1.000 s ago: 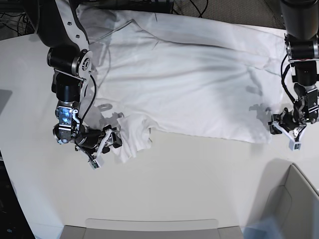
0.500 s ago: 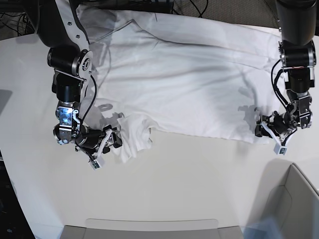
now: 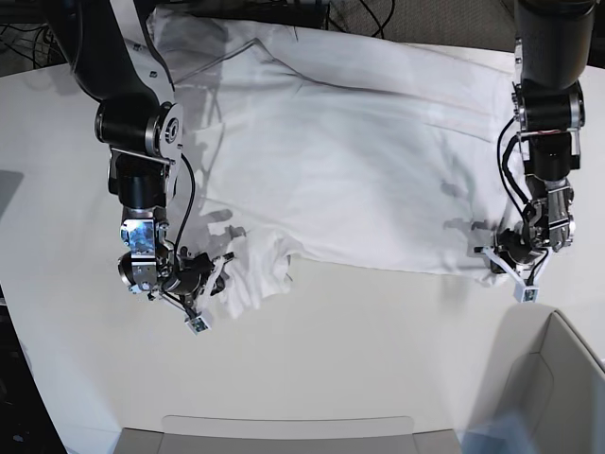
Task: Fold the T-shirt properly
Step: 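Lift the hem with both grippers and fold it over toward the collar fold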
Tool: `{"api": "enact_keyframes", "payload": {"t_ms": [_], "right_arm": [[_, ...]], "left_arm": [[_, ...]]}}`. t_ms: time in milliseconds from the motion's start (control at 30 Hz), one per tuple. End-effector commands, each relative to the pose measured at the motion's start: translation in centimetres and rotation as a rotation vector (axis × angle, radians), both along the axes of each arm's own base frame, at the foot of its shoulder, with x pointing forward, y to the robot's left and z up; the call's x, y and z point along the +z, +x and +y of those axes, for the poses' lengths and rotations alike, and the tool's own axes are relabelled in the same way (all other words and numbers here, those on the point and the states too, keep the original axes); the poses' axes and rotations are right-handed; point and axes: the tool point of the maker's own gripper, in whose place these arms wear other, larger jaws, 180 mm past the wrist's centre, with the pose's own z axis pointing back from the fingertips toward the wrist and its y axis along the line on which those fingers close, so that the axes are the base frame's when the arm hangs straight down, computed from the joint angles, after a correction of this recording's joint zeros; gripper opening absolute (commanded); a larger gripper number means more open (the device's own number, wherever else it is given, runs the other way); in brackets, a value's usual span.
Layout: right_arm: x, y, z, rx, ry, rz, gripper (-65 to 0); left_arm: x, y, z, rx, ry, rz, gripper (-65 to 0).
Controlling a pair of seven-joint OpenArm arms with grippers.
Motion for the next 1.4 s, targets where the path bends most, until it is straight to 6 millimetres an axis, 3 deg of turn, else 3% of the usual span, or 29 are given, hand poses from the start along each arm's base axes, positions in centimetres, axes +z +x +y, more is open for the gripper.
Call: {"api": "enact_keyframes", "payload": {"t_ms": [0,200,433,567,667,733,867,933,1167,1367], "right_arm": [[1.5,1.4,-1.5,-0.022,-0.064,-0.016,-65.0],[7.0,5.6,-1.6,-0.036,-0.064,-0.127,-65.0],[12.1,8.8,-1.4,-0.098,0.004,-0.228,-65.0],[13.3,9.5,-1.6,-0.127,0.003,-0.242,-65.0],[12.3,8.8,-1.3,-0.125,-0.004,-0.19,-65.0],[10.7,7.8,-0.5,-0.117,-0.004,-0.147,-65.0],[9.4,6.2,-1.4,-0.122,-0.056,-0.121,-65.0],[9.5,5.0,-0.2,-0.056,-0.073,-0.115,-65.0],[11.8,0.5,0.2,0.024,-0.201,-0.175,-65.0],[11.1,-3.8,0.3,0.068,-0.306,-0.175,-65.0]], "left_arm": [[3.3,2.2,1.8,0.052,0.015,-0.089,-65.0],[7.0,4.5,3.3,0.142,-0.046,-0.196,-65.0],[8.6,4.6,5.3,0.215,-0.081,-0.25,-65.0],[8.6,4.3,5.8,0.226,-0.079,-0.247,-65.0],[8.4,3.9,6.3,0.228,-0.071,-0.239,-65.0],[7.2,2.1,7.6,0.244,-0.054,-0.2,-65.0],[6.3,0.4,8.2,0.228,-0.021,-0.151,-65.0],[6.0,-1.4,9.3,0.217,0.027,-0.117,-65.0],[7.1,-4.1,9.0,0.135,0.144,-0.111,-65.0],[8.9,-6.4,9.7,0.136,0.201,-0.148,-65.0]]}}
